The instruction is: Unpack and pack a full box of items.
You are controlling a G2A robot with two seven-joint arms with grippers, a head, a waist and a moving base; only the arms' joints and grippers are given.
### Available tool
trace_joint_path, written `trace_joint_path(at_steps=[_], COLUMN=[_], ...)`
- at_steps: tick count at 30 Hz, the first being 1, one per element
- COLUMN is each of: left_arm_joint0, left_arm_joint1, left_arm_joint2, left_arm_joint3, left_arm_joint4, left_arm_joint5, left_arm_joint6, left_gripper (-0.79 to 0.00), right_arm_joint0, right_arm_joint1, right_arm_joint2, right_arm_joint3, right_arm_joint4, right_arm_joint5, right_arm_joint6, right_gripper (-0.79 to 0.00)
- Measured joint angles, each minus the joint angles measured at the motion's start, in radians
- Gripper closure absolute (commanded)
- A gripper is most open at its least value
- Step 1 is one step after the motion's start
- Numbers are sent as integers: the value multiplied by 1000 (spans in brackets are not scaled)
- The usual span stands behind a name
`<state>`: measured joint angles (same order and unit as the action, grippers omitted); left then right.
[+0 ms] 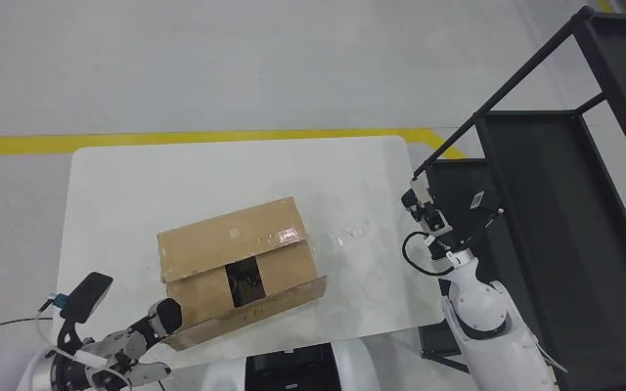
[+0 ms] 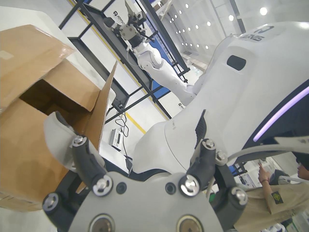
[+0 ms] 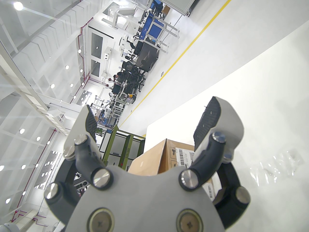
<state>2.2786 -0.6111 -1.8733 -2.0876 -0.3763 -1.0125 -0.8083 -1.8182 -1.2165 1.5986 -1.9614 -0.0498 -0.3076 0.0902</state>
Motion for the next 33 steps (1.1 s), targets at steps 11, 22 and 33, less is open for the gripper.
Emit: trace_joint_path(at_steps=[11,22,33], left_arm_joint0=[67,71,63], left_arm_joint1=[109,197,246], left_arm_joint2=[17,61,128], left_arm_joint3=[-16,19,52], left_arm_joint4=[20,7,67], left_arm_joint5=[0,0,0], left_arm_joint6=[0,0,0], left_gripper=[-785,-785,-785], right_arm_joint0=[0,0,0], right_arm_joint1=[0,0,0], right_arm_joint2=[0,0,0], right_arm_joint3=[0,0,0], right_arm_joint4=[0,0,0], right_arm_joint5=[0,0,0], right_arm_joint6=[0,0,0], right_gripper=[-785,-785,-785])
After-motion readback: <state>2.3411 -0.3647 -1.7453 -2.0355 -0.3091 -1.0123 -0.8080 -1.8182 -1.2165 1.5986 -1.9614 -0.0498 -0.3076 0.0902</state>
